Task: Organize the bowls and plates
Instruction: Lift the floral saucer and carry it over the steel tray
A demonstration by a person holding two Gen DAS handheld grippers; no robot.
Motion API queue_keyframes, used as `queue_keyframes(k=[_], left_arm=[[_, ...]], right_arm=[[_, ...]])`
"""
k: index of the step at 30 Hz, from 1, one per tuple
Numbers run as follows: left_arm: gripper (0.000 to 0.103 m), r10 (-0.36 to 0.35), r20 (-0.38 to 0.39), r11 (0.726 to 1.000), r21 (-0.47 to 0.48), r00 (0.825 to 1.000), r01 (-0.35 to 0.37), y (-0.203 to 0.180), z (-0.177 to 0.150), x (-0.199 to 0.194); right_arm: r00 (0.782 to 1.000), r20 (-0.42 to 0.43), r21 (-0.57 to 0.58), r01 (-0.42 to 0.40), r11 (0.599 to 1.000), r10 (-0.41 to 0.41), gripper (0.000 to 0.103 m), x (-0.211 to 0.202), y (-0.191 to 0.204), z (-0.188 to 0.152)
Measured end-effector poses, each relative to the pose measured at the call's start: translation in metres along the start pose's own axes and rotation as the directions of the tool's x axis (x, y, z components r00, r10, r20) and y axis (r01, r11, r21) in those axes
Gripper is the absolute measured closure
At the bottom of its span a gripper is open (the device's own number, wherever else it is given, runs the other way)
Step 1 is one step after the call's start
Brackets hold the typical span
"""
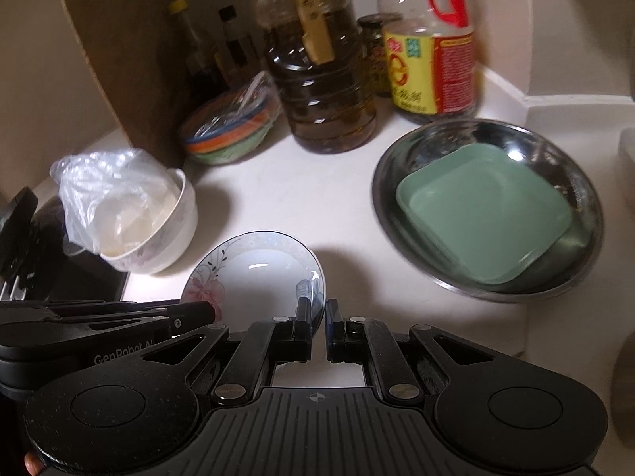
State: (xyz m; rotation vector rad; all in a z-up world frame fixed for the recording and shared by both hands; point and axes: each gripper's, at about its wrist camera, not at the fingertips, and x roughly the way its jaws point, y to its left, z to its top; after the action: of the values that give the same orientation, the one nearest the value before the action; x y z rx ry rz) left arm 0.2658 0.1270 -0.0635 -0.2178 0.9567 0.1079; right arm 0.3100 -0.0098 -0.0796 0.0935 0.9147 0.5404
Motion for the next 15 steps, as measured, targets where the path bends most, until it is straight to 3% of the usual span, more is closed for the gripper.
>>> queue_keyframes(k=[15], left_arm=[[0.092, -0.073, 0.031, 0.991, 0.119, 0.997, 0.069, -0.073, 0.036, 0.022]], right_arm=[[0.994, 0.074, 0.082, 0.078, 0.994, -0.084, 0.096, -0.026, -0.06, 0.024]])
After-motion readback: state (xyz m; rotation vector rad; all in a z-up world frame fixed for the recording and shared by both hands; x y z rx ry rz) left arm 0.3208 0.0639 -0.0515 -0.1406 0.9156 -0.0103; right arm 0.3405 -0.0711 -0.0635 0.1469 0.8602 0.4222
